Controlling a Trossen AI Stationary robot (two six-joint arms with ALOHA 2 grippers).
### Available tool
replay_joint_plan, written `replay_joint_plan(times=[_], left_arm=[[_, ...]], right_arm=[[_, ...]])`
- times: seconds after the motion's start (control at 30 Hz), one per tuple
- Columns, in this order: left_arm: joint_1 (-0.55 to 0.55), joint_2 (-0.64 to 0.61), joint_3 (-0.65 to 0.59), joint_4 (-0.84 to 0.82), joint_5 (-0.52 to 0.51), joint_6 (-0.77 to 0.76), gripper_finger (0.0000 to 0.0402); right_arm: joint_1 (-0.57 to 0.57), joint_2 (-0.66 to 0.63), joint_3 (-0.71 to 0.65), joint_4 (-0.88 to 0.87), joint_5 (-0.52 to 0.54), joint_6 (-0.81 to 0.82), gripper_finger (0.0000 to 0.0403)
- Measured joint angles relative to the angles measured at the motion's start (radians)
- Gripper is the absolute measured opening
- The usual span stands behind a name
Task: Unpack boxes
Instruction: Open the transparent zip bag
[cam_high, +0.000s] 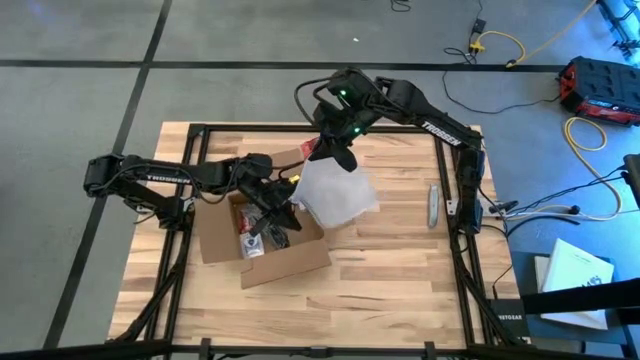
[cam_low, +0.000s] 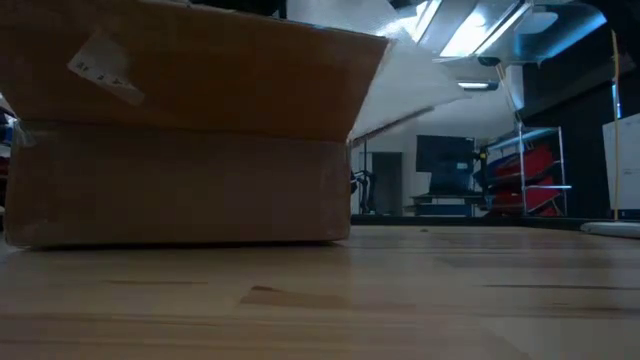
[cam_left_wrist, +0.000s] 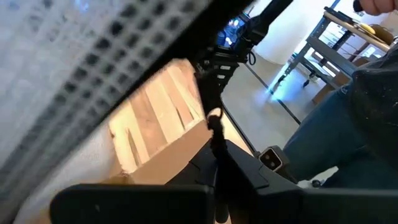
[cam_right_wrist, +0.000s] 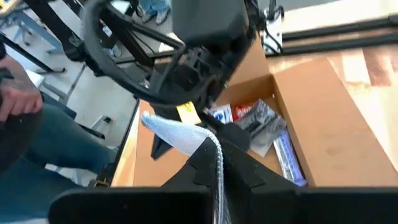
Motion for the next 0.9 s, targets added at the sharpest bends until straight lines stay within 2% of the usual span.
replay_joint_plan(times=[0.23,0.37,0.53,0.63,0.73,0.9], left_arm=[[0.029,0.0,0.0,0.013,-0.003,0.006,0.0],[0.05,0.0,0.001,0.053,-0.002,-0.011,0.0],[0.077,0.001,0.0,0.249,0.01,-0.108,0.0],[0.092,0.001,0.0,0.339,0.012,-0.111,0.0],[0.112,0.001,0.0,0.351,0.011,-0.119,0.0],[0.128,0.001,0.0,0.328,0.009,-0.134,0.0]], right_arm=[[0.008,-0.037,0.0,0.066,-0.079,0.065,0.0],[0.009,-0.07,0.0,0.042,-0.096,0.064,0.0],[0.006,-0.09,0.001,-0.062,-0.076,0.037,0.0],[0.014,-0.089,-0.002,-0.092,-0.063,0.031,0.0],[0.038,-0.089,-0.003,-0.118,-0.052,-0.064,0.0007],[0.1,-0.087,-0.003,-0.108,0.059,-0.162,0.0048]])
